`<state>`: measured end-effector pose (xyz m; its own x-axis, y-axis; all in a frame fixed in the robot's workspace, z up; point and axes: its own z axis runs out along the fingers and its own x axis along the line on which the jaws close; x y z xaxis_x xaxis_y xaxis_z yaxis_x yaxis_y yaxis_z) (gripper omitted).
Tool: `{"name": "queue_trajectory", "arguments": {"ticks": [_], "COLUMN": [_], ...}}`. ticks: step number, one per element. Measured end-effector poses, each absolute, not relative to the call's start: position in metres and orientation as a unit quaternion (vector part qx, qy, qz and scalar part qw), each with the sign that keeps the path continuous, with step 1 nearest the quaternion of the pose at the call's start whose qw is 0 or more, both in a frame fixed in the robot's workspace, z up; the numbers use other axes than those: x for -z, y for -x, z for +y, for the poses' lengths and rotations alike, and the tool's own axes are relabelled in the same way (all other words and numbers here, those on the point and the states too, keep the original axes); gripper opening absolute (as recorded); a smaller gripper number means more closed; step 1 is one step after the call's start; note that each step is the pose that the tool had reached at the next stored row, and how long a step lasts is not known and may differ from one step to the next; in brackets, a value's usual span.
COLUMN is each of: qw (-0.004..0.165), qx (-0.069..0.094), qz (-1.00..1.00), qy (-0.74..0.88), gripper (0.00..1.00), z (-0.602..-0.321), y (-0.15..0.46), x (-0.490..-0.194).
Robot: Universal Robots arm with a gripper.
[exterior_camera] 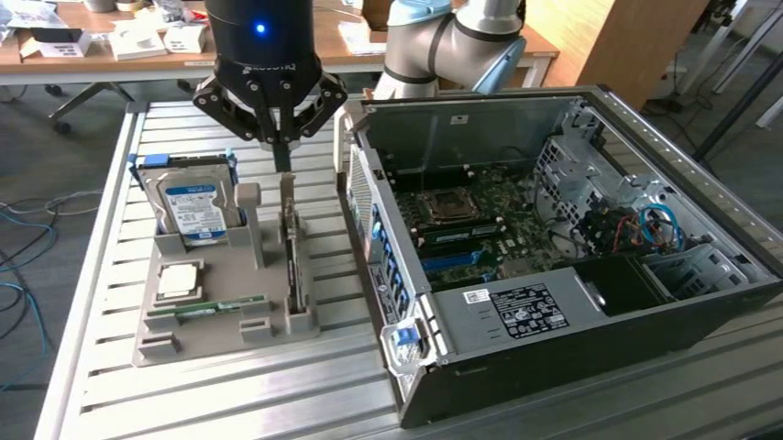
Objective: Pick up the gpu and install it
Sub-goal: 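Pick up the gpu and move the gpu toward the slot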
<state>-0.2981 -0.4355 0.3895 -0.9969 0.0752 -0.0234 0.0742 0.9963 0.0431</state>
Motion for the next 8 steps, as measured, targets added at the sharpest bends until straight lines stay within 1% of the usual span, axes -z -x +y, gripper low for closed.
{"name": "queue_trajectory", "arguments": {"ticks": [1,2,3,5,6,8], "qw": [0.013,0.013,0.013,0.013,0.013,0.013], "qx": [-0.021,-0.021,-0.021,-0.021,-0.021,-0.021], "qz": [0.999,0.999,0.999,0.999,0.999,0.999], "qy": [-0.037,-0.037,-0.037,-0.037,-0.037,-0.037], "gripper": [0.11,0.17,0.17,0.29,0.29,0.41], "z": [-0.4355,-0.4355,-0.4355,-0.4355,-0.4355,-0.4355], "y": [0.298,0.298,0.2981,0.2981,0.2981,0.2981], "x": [-0.3895,-0.3895,-0.3895,-0.3895,-0.3895,-0.3895]}}
